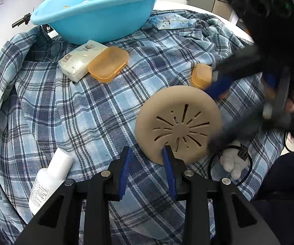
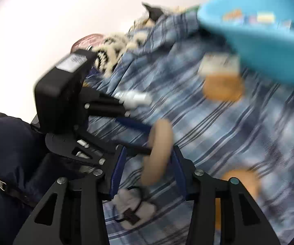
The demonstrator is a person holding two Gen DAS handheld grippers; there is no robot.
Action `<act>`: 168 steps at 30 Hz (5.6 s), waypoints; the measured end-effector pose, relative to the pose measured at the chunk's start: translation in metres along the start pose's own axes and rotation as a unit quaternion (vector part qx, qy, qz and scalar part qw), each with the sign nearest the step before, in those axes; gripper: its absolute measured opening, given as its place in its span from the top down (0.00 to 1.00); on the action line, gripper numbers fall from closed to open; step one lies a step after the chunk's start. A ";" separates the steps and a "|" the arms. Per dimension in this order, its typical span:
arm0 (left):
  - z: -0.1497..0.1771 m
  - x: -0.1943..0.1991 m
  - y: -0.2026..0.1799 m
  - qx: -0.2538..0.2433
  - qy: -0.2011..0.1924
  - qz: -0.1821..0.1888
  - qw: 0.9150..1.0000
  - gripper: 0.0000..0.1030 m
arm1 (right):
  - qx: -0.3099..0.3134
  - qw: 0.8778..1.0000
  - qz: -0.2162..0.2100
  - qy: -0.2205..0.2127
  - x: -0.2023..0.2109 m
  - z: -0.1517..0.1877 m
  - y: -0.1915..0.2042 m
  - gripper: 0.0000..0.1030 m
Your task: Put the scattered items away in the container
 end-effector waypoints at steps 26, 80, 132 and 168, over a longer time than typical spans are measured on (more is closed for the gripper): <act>-0.025 0.028 -0.001 0.058 -0.075 -0.073 0.993 0.28 | 0.034 0.960 0.250 -0.121 0.038 -0.017 0.028 0.87; -0.269 0.066 0.140 0.243 -0.247 -0.109 0.932 0.16 | -0.030 0.844 0.458 -0.279 0.202 -0.222 -0.067 0.86; -0.281 -0.001 0.142 0.238 -0.128 -0.114 0.956 0.16 | -0.081 0.826 0.480 -0.283 0.212 -0.220 -0.103 0.01; -0.151 0.182 0.069 0.207 -0.296 -0.112 0.926 0.15 | 0.034 0.791 0.503 -0.347 0.214 -0.134 0.101 0.01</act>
Point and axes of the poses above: each gripper's, at about its wrist camera, not at the fingertips, and x roughly against the way its jaws point, y to its left, z to its underside, the point moved 6 cm from there along -x, roughly the way its jaws point, and after that the axes turned 9 degrees about -z, right-handed, at the moved point
